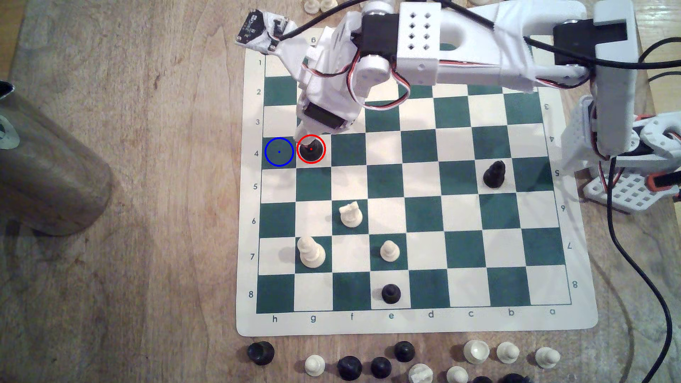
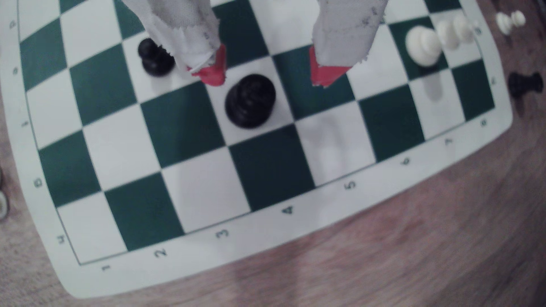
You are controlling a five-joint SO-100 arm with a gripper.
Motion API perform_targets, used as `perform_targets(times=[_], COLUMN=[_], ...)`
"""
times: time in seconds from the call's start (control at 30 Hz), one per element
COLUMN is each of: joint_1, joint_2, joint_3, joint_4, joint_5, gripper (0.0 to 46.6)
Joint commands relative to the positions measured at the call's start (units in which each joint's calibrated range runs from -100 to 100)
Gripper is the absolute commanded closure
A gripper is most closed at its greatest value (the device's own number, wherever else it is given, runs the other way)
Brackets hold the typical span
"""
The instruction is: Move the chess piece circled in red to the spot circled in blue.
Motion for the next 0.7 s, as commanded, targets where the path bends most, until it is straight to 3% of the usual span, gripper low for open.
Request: perform_targets(times=[0.0, 0.67], joint_1=[0.74, 0.20], joint_2=[-0.46, 4.55], joint_3=[-4.07, -4.89], joint_4=[-1.97, -3.28], joint_5=[-0.24, -0.73], gripper=[31.0, 33.0])
